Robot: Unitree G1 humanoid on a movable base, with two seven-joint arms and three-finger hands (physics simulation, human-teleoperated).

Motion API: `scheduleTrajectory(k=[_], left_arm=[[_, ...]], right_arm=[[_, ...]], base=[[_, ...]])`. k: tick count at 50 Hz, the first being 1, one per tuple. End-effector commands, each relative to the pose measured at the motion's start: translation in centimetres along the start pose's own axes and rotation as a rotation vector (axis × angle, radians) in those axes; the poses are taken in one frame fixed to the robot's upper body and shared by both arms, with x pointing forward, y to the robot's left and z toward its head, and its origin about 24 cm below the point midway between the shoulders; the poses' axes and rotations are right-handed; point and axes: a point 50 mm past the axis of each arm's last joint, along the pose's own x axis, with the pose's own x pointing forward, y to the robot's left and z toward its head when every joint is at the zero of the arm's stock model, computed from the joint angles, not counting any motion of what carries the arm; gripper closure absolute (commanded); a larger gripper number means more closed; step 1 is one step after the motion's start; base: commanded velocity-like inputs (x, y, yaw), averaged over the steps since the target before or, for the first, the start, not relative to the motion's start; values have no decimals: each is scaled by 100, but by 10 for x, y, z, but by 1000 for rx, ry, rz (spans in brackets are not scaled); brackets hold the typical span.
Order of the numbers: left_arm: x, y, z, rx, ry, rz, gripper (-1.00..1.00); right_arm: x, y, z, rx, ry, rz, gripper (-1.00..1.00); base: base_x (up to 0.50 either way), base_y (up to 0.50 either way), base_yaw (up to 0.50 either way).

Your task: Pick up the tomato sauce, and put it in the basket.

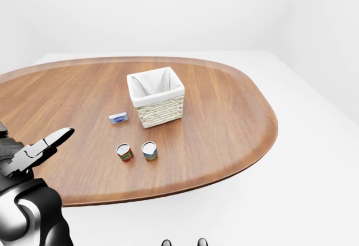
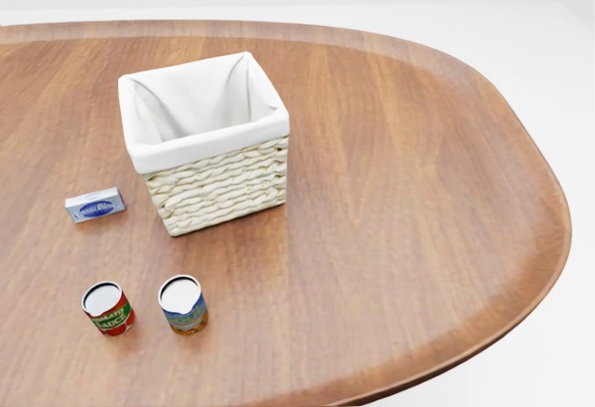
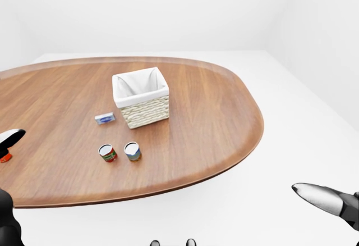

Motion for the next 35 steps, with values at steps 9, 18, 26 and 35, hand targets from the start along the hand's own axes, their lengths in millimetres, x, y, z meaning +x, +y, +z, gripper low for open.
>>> scheduleTrajectory(k=[9,18,26,35], left_arm=[[0,-1,-1,1,3,-3,-100],[0,-1,0,-1,2,-4,-100],[0,-1,-1,0,4,-5,-100],[0,-3,-1,1,3,-10,-100]], right_arm=[[0,0,0,1,0,0,-100],[0,0,-1,0,3,1,-100],[0,0,1,2,-6,-4,-100],[0,-2,1,7,-4,-15,-100]], base=[[38,0,0],[38,0,0],[38,0,0],[16,0,0]])
